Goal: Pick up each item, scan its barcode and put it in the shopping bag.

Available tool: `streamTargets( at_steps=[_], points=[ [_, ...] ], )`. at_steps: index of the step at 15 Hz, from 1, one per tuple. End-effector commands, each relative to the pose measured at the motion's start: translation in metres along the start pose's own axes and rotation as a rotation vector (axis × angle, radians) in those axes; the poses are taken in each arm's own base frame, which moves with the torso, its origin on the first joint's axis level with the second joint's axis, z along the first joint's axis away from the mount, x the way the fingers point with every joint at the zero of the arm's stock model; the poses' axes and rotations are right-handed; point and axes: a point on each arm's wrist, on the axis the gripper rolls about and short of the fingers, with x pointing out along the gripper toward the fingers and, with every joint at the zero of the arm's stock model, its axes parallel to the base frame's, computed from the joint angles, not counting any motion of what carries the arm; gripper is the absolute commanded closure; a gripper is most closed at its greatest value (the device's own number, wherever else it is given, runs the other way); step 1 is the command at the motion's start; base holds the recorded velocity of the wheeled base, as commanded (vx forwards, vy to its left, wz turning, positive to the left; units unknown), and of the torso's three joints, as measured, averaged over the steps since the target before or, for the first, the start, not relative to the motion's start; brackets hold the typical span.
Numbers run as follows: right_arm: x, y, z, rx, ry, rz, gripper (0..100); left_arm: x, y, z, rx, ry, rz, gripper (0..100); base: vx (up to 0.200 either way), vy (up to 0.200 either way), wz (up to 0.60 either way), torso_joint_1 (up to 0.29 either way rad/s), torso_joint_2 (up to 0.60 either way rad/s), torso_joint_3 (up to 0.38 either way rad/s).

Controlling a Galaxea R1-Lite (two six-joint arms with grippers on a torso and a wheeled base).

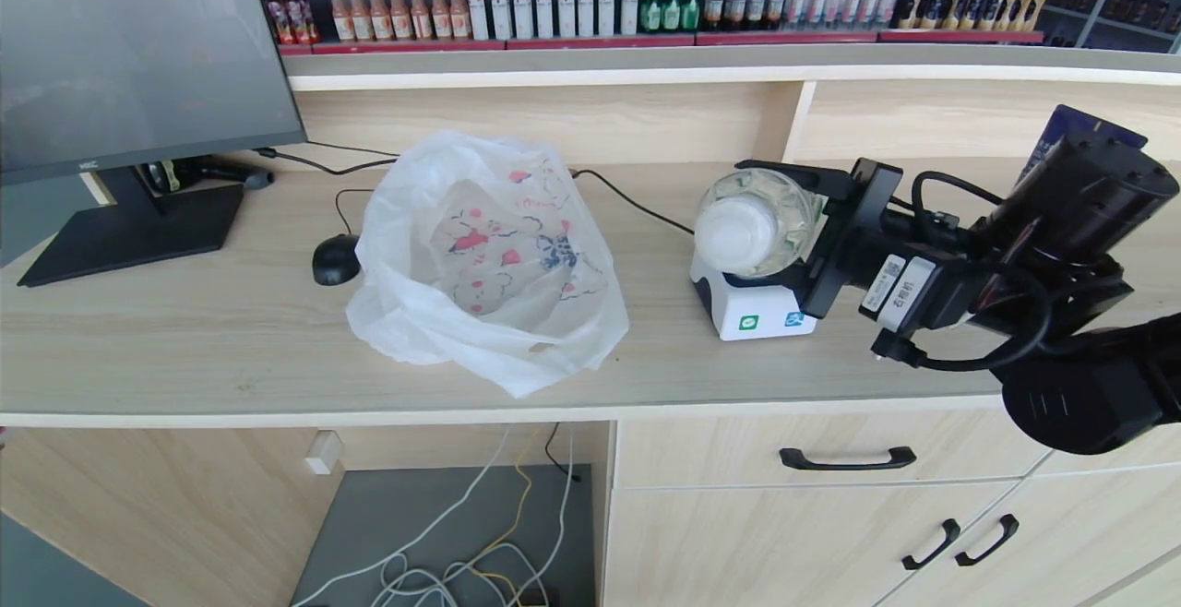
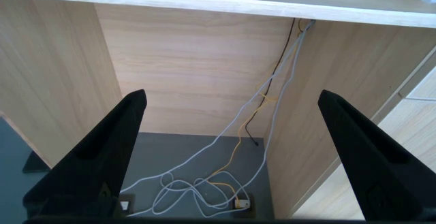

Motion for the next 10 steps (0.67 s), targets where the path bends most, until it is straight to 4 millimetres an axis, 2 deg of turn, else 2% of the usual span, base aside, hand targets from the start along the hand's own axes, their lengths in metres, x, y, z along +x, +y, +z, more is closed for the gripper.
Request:
streamTargets(
  at_steps=[1,5,10],
  points=[
    [-0.004,0.001,-0.005,-0.007,0.008,0.007,100,0.0,0.0,0.0,0.0,0.0,-0.001,0,0.0,0.0,0.0,0.0,0.0,0.0],
    [-0.016,-0.002,-0.013,-0.024,0.032,0.012,100,0.0,0.0,0.0,0.0,0.0,-0.001,0,0.0,0.0,0.0,0.0,0.0,0.0],
    [-0.015,0.006,-0.017,-0.022,0.036,0.026,100,0.0,0.0,0.0,0.0,0.0,0.0,0,0.0,0.0,0.0,0.0,0.0,0.0]
  ],
)
